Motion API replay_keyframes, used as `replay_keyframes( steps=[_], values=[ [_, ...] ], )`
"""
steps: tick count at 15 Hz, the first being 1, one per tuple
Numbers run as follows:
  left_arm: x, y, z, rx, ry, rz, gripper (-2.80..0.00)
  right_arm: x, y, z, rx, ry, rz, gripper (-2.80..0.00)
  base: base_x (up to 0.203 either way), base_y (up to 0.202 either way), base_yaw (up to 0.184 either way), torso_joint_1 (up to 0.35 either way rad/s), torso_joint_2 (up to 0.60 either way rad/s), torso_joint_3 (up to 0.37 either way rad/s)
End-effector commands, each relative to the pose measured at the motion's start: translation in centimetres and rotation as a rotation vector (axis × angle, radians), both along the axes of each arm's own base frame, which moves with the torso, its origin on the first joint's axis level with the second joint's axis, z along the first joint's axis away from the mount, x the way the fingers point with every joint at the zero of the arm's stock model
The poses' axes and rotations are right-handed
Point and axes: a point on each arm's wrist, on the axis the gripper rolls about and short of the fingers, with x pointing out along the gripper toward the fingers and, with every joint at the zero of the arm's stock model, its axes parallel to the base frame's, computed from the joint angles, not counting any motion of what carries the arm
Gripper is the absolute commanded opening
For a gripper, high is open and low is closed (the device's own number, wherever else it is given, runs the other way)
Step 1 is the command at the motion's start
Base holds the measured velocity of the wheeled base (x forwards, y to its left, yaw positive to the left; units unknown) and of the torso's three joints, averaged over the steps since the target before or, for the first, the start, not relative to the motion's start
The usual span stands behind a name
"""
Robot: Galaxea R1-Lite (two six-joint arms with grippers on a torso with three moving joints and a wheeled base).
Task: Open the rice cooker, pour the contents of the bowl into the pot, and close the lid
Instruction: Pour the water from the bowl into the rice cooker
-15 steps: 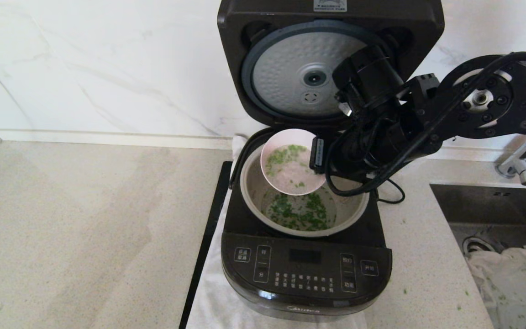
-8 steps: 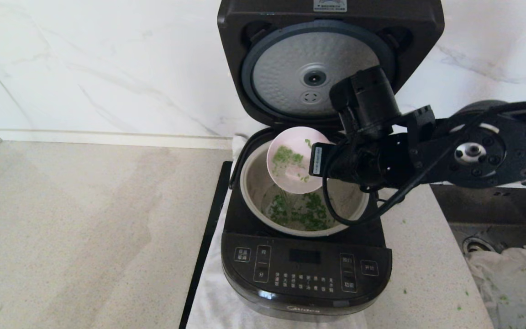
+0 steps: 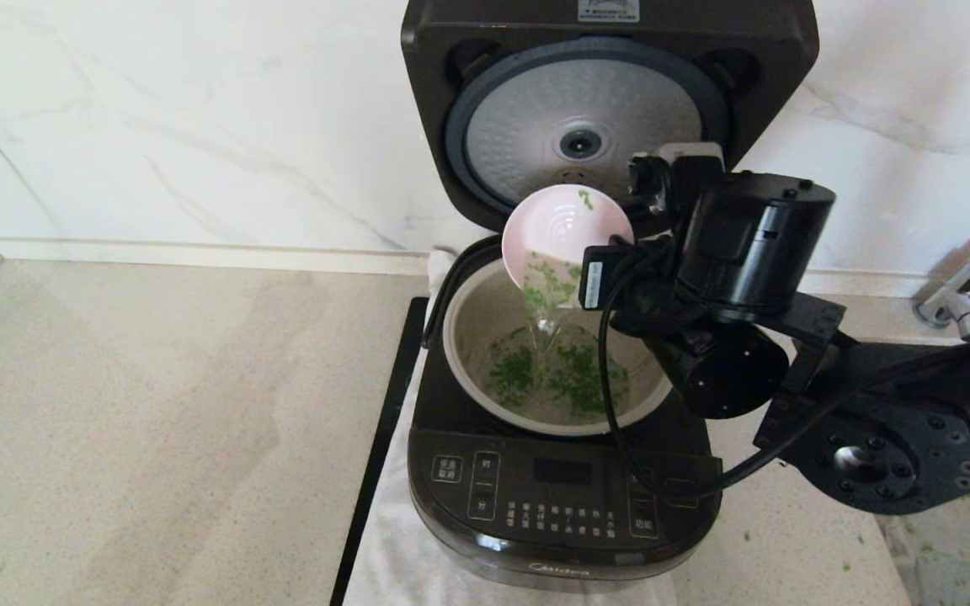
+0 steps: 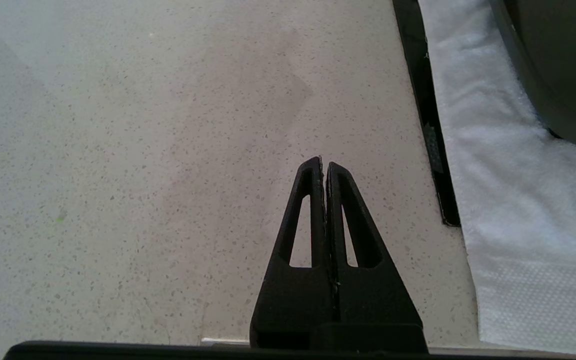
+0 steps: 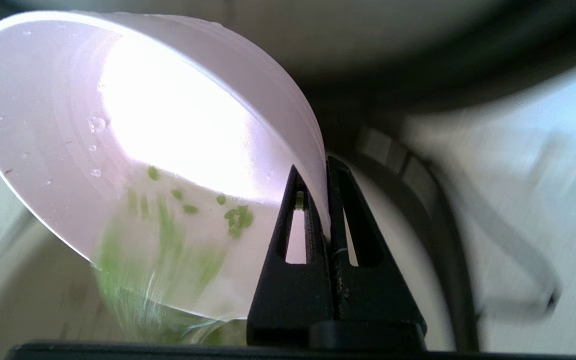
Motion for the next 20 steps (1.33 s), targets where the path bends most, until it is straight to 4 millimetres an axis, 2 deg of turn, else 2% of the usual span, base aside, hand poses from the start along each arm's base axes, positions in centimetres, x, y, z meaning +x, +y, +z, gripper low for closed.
replay_keyframes(
  steps=[1,4,11,16,20],
  values=[
    [0.0,0.0,0.0,0.0,-0.001,-0.001,-2.8,-0.5,-0.4,0.5,0.019,-0.172,-0.031,-2.8,0.0,0.0,0.0,0.0,0.0,0.0],
    [0.0,0.0,0.0,0.0,-0.001,0.001,-2.8,-0.9,-1.0,1.4,0.008,-0.3,-0.074,-2.8,0.0,0.0,0.0,0.0,0.0,0.0],
    [0.0,0.0,0.0,0.001,-0.001,0.001,-2.8,-0.7,-0.2,-0.2,-0.033,-0.356,-0.096,-2.8,0.0,0.0,0.0,0.0,0.0,0.0],
    [0.0,0.0,0.0,0.0,-0.001,0.0,-2.8,-3.0,0.9,-0.9,-0.047,-0.316,-0.045,-2.8,0.0,0.0,0.0,0.0,0.0,0.0],
    [0.0,0.0,0.0,0.001,-0.001,0.0,-2.8,-5.1,-0.2,0.3,-0.052,-0.264,-0.058,-2.8,0.0,0.0,0.0,0.0,0.0,0.0]
  ],
)
